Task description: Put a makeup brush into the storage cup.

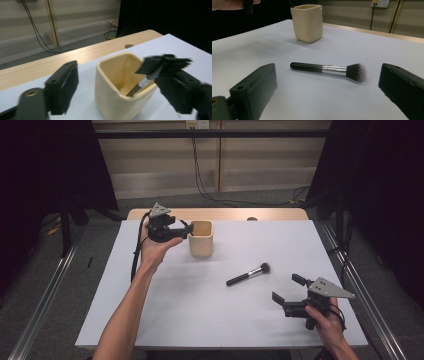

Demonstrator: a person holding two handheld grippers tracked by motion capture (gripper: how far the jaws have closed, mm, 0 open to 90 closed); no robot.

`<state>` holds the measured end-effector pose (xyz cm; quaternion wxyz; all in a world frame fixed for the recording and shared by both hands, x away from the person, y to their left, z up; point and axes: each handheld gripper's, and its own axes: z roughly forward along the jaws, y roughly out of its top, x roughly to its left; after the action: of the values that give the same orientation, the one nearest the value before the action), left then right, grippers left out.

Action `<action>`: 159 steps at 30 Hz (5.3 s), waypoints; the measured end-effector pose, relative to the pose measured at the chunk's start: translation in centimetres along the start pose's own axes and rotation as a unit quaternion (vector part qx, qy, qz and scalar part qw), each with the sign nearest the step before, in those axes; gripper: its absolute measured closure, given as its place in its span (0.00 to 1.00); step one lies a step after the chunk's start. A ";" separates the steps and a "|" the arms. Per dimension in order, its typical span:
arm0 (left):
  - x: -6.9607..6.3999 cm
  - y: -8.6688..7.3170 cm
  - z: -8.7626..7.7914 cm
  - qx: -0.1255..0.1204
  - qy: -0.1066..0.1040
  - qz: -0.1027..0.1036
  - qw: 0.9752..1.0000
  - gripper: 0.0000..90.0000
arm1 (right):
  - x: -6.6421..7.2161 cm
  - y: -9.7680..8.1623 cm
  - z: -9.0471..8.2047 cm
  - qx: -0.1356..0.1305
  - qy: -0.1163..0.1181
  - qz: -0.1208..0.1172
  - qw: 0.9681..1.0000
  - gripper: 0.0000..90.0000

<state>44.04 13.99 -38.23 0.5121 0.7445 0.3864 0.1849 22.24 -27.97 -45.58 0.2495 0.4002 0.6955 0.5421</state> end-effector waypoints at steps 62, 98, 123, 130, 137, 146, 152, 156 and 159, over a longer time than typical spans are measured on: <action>-0.6 -6.6 -9.1 -0.058 -0.009 0.005 0.998 0.05 | 0.0 0.0 0.0 -0.001 -0.004 0.003 1.000 0.02; -2.6 -12.6 -15.9 -0.063 0.008 0.015 0.998 0.04 | -0.1 -0.1 -0.3 -0.002 -0.015 0.008 1.000 0.02; -2.3 -15.0 -18.5 -0.073 0.024 0.000 0.997 0.03 | -0.1 0.0 -0.6 -0.007 -0.014 0.015 1.000 0.01; -2.4 -15.0 -18.2 -0.067 0.019 0.004 0.998 0.03 | -0.2 0.1 -0.5 -0.006 -0.014 0.023 1.000 0.01; -2.5 -15.0 -18.5 -0.072 0.019 0.006 0.997 0.03 | -0.2 0.5 -0.3 -0.004 -0.018 0.037 0.999 0.00; -2.9 -14.9 -18.5 -0.069 0.014 0.016 0.997 0.03 | -0.2 1.3 0.3 0.000 -0.011 0.033 0.999 0.00; -2.6 -15.0 -18.5 -0.068 0.017 0.012 0.997 0.03 | 0.0 1.7 1.3 0.005 -0.010 0.012 1.000 0.00; -2.5 -14.9 -18.6 -0.069 0.018 0.013 0.997 0.03 | 0.1 2.1 2.1 0.007 -0.012 0.005 1.000 0.01; -2.6 -14.8 -18.8 -0.074 0.014 0.008 0.997 0.03 | 0.2 2.2 2.5 0.015 -0.015 0.008 1.000 0.01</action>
<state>24.11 26.24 -43.68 0.5588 0.7046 0.3733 0.2277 24.76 -26.20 -44.18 0.2491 0.4174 0.6965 0.5278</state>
